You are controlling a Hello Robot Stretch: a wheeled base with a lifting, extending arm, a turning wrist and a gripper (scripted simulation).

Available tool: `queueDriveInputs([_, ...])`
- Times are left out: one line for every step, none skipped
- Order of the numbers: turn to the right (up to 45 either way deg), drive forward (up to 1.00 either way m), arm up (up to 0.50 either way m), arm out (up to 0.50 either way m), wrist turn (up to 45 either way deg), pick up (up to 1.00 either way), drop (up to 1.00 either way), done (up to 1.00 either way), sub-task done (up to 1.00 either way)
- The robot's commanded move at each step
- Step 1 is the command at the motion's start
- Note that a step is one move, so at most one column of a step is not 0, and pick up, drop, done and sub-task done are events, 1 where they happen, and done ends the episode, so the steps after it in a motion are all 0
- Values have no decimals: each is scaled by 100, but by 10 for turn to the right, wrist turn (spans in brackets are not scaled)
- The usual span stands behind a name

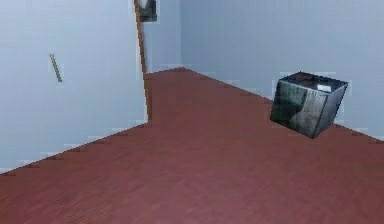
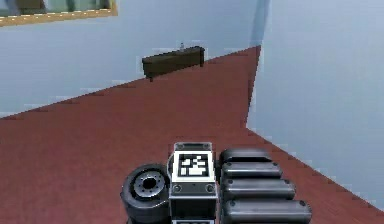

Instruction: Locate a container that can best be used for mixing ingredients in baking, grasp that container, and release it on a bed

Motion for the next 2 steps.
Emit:
queueDriveInputs([0, 100, 0, 0, 0, 0, 0, 0, 0])
queueDriveInputs([0, 100, 0, 0, 0, 0, 0, 0, 0])
